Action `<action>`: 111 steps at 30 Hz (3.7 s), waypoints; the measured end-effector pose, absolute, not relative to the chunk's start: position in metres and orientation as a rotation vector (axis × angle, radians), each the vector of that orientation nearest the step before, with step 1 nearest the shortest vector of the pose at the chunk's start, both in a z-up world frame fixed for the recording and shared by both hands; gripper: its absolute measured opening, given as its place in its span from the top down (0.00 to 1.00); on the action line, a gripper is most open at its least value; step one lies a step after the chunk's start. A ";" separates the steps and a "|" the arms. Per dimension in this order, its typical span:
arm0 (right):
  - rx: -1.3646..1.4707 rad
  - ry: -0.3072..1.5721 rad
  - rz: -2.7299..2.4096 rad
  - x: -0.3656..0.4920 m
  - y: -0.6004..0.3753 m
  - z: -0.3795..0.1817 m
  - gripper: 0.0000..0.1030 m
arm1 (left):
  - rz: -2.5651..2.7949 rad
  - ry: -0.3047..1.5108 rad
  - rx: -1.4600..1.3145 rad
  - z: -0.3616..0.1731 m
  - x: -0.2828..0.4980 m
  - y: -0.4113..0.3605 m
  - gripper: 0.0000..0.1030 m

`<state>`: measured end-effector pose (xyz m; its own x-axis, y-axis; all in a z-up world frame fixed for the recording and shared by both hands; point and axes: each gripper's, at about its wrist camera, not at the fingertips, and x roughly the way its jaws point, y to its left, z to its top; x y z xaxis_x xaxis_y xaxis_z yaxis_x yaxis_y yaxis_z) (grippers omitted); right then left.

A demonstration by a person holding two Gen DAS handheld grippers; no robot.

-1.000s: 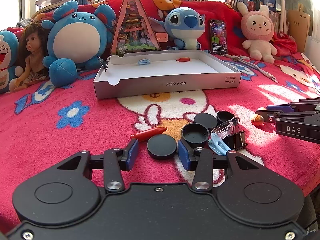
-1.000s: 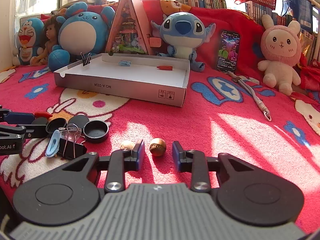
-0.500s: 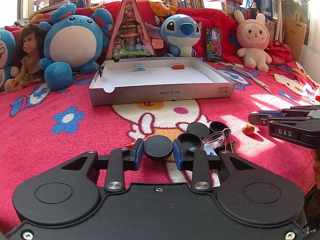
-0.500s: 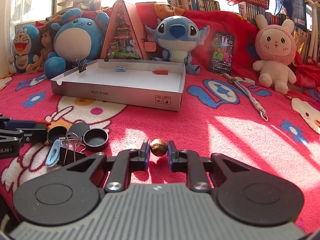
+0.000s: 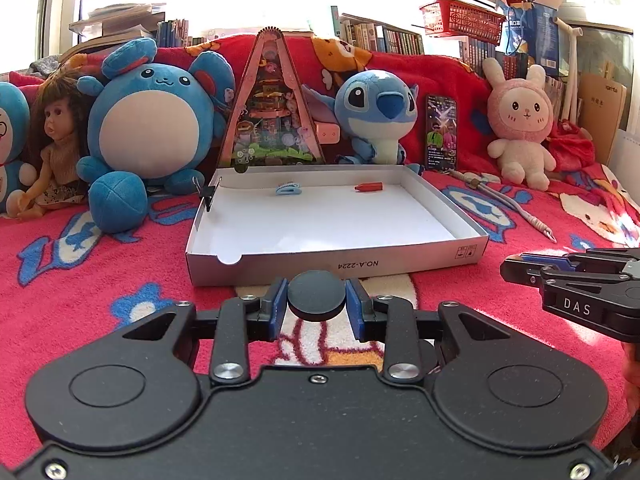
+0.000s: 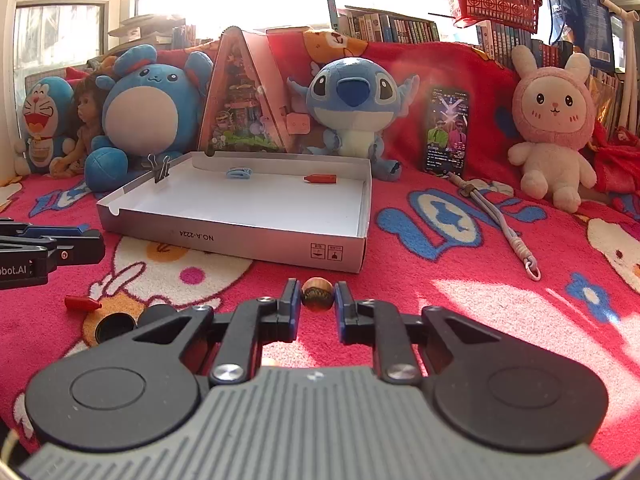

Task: Organize rigid objects
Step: 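Lift and carry the black lid and the nut toward the white box, then lower both tools into the box and open them to release lid and nut, then withdraw both tools from the box toward the items on the blanket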

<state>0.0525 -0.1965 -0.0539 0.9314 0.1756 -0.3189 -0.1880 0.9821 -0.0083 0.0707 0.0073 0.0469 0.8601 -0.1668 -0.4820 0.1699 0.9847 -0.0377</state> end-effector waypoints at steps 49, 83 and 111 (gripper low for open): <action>0.180 0.573 0.142 0.314 -0.169 -0.009 0.79 | -0.108 0.810 -0.149 0.024 0.358 -0.002 0.71; 0.096 0.510 0.191 0.276 -0.162 0.001 0.42 | -0.118 0.669 -0.058 0.046 0.305 0.001 0.41; 0.035 0.354 0.294 0.107 -0.189 -0.015 0.17 | -0.207 0.566 -0.082 0.052 0.128 -0.005 0.29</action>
